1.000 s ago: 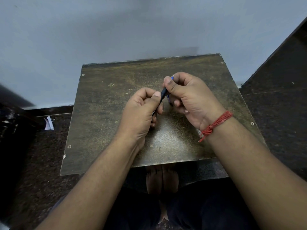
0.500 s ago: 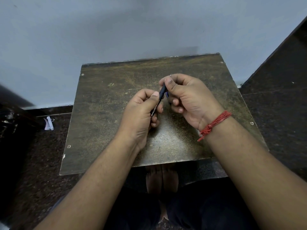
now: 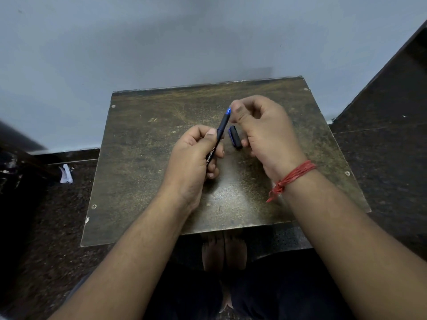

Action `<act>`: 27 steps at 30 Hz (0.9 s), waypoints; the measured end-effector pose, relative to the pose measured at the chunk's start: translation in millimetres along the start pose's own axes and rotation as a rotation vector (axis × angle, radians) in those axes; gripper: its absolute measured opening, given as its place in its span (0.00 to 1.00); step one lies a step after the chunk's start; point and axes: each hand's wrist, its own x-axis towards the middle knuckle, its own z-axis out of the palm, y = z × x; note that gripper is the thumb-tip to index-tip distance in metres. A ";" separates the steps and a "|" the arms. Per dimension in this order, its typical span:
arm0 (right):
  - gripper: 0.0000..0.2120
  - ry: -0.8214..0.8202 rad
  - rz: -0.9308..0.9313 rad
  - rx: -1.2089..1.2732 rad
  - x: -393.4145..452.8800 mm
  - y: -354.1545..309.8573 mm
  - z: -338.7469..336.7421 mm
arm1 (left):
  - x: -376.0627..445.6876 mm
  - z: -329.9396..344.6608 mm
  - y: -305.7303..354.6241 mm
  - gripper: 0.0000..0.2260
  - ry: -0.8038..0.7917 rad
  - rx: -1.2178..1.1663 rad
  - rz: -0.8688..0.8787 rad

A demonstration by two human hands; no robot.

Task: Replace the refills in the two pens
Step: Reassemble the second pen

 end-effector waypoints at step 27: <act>0.21 -0.013 -0.204 -0.633 2.0 3.1 -2.1 | 4.2 -7.0 -0.2 0.07 0.097 0.078 -0.007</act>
